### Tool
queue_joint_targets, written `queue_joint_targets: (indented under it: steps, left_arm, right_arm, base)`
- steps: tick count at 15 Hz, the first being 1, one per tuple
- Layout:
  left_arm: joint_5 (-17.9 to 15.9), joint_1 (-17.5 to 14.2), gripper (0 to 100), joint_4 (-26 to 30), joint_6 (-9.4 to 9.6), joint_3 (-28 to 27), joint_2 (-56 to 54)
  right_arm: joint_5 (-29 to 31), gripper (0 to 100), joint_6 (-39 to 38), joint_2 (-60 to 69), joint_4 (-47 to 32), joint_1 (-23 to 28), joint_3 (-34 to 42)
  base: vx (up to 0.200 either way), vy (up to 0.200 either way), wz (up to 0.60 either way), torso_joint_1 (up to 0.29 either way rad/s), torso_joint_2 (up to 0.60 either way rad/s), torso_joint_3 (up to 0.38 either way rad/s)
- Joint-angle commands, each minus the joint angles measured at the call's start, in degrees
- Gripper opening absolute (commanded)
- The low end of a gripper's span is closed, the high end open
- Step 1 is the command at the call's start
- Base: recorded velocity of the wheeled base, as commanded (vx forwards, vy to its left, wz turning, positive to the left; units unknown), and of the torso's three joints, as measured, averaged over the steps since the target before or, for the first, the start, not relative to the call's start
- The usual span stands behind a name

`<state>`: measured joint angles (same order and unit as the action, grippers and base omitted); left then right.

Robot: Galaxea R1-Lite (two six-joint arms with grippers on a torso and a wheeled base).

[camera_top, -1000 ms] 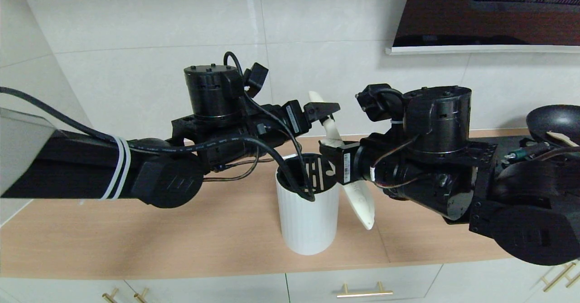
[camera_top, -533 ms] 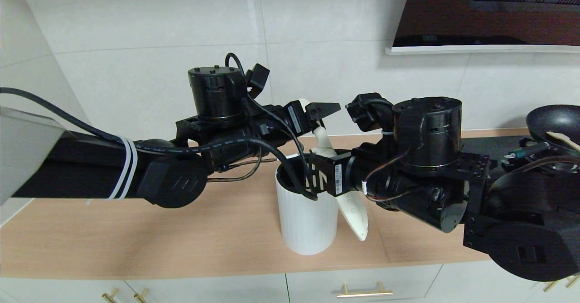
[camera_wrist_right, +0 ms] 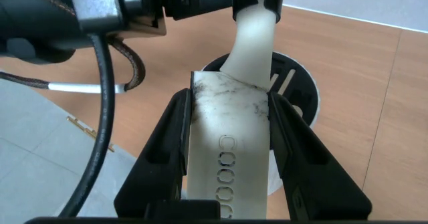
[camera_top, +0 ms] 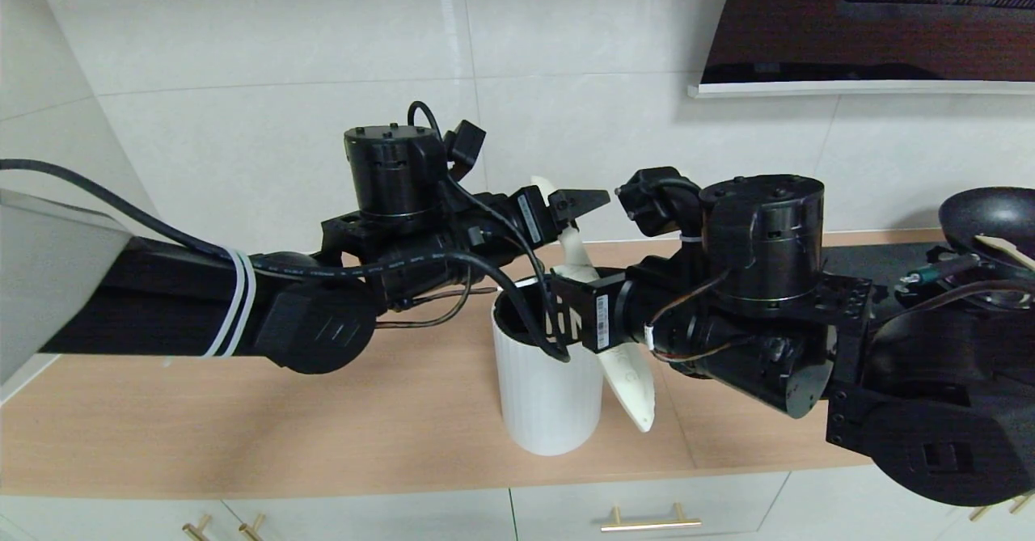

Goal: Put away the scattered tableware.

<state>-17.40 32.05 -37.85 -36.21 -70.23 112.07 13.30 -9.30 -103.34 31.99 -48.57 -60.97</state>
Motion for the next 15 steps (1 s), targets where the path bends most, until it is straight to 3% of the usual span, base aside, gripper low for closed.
queue_joint_targets:
  steps: [1,14,15]
  left_arm:
    - [0.0,0.0,0,0.0,0.00,0.0,0.1]
    - [1.0,-0.1,0,-1.3,-0.09,0.1,-1.0]
    - [1.0,-0.1,0,-1.3,-0.18,0.1,-1.2]
  right_arm:
    - [0.0,0,-0.1,0.1,0.0,0.0,0.0]
    - [-0.2,0,-1.0,-0.3,1.9,0.3,-0.1]
    - [-0.2,100,-1.0,-0.3,2.2,0.3,-0.1]
  base:
    - [0.000,0.000,0.00,0.000,0.00,0.000]
    - [0.000,0.000,0.00,0.000,0.00,0.000]
    - [0.000,0.000,0.00,0.000,0.00,0.000]
